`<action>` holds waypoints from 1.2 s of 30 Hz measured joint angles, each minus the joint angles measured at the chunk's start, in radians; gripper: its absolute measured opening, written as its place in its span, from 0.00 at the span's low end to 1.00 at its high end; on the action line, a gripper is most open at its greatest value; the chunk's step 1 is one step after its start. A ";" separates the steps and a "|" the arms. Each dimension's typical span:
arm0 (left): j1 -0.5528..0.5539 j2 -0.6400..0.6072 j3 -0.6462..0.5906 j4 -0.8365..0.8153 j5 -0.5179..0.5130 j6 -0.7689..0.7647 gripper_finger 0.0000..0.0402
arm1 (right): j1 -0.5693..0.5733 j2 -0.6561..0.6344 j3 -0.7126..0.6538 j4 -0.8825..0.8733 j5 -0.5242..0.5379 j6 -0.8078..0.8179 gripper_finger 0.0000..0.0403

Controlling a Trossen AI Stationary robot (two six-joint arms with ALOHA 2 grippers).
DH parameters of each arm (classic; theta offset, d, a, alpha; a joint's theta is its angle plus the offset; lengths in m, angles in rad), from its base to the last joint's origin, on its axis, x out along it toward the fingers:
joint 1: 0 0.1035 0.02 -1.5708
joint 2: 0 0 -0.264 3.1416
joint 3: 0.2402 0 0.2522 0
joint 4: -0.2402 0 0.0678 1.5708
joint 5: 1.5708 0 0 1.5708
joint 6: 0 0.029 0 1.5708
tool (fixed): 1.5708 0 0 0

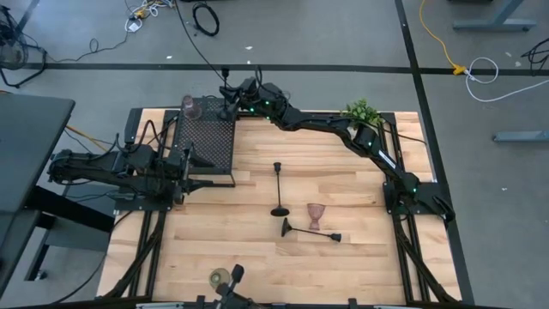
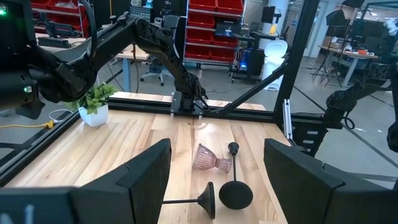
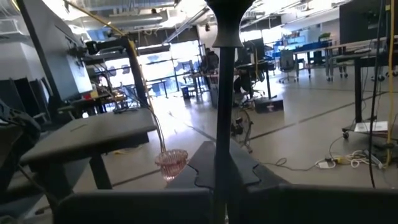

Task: Pick & Place candle stick holders
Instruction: Put the bottom right black candle holder on the shelf

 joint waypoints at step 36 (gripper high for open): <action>0.000 0.000 0.000 0.002 0.000 0.024 0.64 | -0.003 0.058 0.000 0.064 0.029 0.025 0.01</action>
